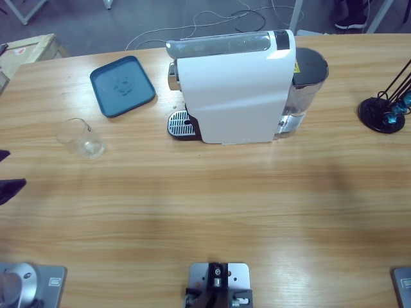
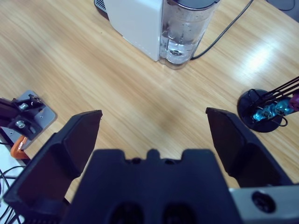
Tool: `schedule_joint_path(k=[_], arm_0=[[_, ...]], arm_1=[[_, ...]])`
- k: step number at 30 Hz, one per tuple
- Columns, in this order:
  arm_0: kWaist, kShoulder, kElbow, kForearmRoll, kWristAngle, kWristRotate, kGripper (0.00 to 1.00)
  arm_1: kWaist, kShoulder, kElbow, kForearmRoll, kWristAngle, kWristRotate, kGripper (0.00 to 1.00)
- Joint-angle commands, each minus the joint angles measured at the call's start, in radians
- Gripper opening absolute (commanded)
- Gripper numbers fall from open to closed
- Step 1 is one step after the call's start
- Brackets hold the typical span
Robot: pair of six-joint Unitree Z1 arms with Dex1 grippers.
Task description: Pour coffee
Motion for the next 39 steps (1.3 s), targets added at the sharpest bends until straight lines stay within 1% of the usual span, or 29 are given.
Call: schedule_joint_path(k=[1,8,10,13,16,18,19,21,24,25,27,30,32,33,34,37,39], arm_0=[[-0.009,0.015,0.025,-0.012,0.005,-0.011,1.000],[-0.007,0.024,0.023,-0.011,0.010,-0.011,1.000],[-0.008,0.050,0.009,-0.004,0.021,-0.011,1.000],[-0.008,0.161,-0.075,0.013,0.022,-0.029,1.000],[-0.008,0.312,-0.187,-0.011,0.019,-0.137,1.000],[0.002,0.390,-0.233,-0.055,0.017,-0.195,0.994],[0.027,0.446,-0.260,-0.082,-0.013,-0.260,0.991],[0.084,0.538,-0.319,-0.089,-0.123,-0.319,0.991],[0.182,0.671,-0.390,-0.155,-0.271,-0.469,0.990],[0.214,0.724,-0.412,-0.188,-0.351,-0.525,0.974],[0.236,0.804,-0.444,-0.254,-0.472,-0.582,0.968],[0.237,0.888,-0.452,-0.368,-0.509,-0.671,0.962],[0.237,0.950,-0.461,-0.430,-0.568,-0.707,0.881],[0.237,0.974,-0.469,-0.444,-0.599,-0.712,0.850],[0.237,0.997,-0.474,-0.459,-0.619,-0.717,0.849],[0.238,1.039,-0.478,-0.480,-0.621,-0.718,0.848],[0.238,1.064,-0.482,-0.494,-0.621,-0.719,0.806]], arm_1=[[-0.010,-0.005,0.014,0.005,-0.015,0.009,1.000],[-0.010,-0.008,0.015,0.005,-0.015,0.009,1.000],[-0.010,-0.009,0.015,0.005,-0.015,0.010,1.000],[-0.010,-0.005,0.015,0.005,-0.015,0.009,1.000],[-0.010,-0.006,0.015,0.005,-0.014,0.009,1.000],[-0.010,-0.003,0.014,0.005,-0.014,0.009,1.000],[-0.010,-0.001,0.014,0.005,-0.014,0.009,1.000],[-0.010,0.000,0.014,0.005,-0.014,0.009,1.000],[-0.010,-0.002,0.014,0.005,-0.015,0.009,1.000],[-0.010,-0.002,0.014,0.005,-0.014,0.009,1.000],[-0.010,-0.003,0.014,0.005,-0.013,0.009,1.000],[-0.010,0.000,0.014,0.005,-0.013,0.009,1.000],[-0.010,0.005,0.015,0.003,-0.013,0.008,1.000],[-0.010,0.007,0.015,0.002,-0.013,0.008,1.000],[-0.010,0.007,0.014,0.002,-0.013,0.008,1.000],[-0.010,0.010,0.014,0.002,-0.013,0.008,1.000],[-0.010,0.018,0.012,0.003,-0.013,0.008,1.000]])
